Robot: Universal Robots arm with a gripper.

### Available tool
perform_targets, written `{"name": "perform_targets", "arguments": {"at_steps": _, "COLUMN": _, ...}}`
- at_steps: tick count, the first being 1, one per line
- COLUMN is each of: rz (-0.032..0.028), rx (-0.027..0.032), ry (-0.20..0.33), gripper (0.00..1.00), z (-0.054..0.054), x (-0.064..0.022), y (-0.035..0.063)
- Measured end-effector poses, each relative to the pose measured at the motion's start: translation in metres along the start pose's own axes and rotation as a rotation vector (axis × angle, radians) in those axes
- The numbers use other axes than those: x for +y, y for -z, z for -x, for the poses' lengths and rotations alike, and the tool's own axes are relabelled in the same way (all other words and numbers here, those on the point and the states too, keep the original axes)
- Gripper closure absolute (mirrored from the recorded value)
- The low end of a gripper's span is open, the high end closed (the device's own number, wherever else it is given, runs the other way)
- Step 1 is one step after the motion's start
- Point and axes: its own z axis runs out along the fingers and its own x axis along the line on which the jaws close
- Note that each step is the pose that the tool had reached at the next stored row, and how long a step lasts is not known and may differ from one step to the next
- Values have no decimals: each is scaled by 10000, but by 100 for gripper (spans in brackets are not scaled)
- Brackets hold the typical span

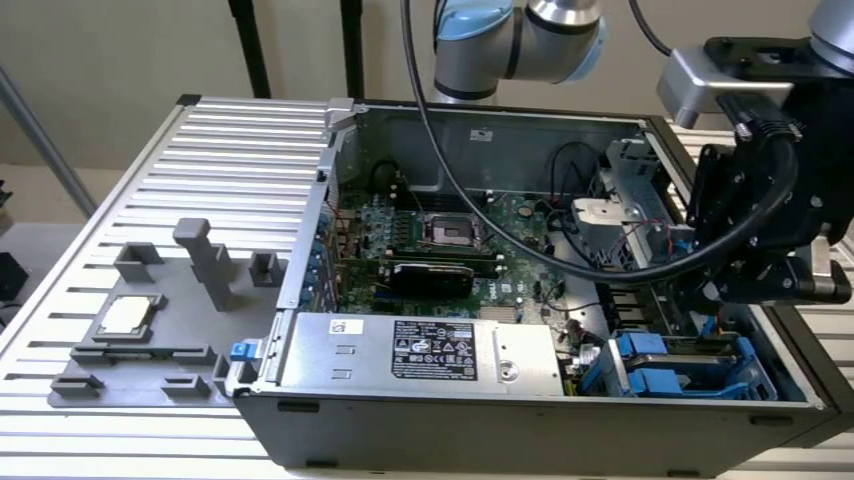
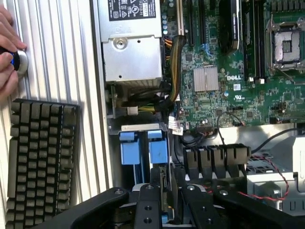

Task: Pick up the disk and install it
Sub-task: 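Insert the first disk wire, then insert the second disk wire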

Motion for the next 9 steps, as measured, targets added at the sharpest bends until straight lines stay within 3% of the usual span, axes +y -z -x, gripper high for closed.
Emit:
{"name": "perform_targets", "arguments": {"at_steps": 3, "rz": 0, "rx": -3, "ry": -1, "gripper": 75, "z": -5, "x": 85, "y": -16}}
{"name": "perform_targets", "arguments": {"at_steps": 9, "rz": 0, "rx": 1, "ry": 1, "gripper": 75, "z": -5, "x": 86, "y": -15}}
